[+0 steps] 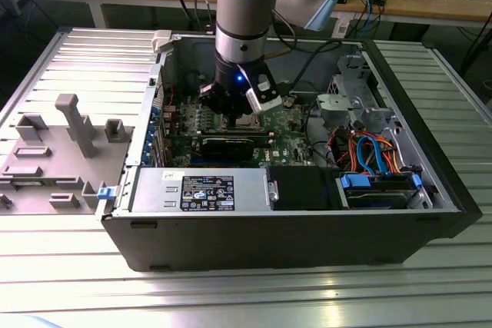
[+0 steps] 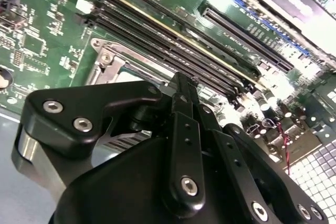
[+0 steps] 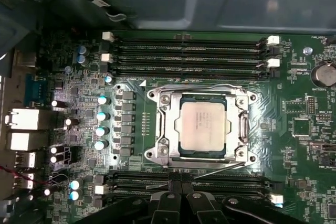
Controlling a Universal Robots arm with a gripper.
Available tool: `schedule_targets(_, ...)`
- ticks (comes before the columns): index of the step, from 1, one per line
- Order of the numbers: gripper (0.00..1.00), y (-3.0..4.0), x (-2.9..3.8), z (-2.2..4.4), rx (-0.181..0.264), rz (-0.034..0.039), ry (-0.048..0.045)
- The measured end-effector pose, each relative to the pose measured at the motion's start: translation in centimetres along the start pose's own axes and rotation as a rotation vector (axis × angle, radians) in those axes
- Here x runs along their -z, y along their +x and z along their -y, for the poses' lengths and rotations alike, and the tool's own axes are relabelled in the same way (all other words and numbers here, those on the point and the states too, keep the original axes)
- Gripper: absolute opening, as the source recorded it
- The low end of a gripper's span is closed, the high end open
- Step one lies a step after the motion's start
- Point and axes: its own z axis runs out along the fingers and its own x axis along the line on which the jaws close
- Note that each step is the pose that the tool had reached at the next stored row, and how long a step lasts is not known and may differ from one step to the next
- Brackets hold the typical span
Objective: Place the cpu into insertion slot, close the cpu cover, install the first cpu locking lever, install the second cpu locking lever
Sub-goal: 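Install the second cpu locking lever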
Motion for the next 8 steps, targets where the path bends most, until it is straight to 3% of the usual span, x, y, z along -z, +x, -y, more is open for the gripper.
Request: schedule_targets(8,0.11,0.75,-0.38,0.44,0.000,-0.0022,-0.0152)
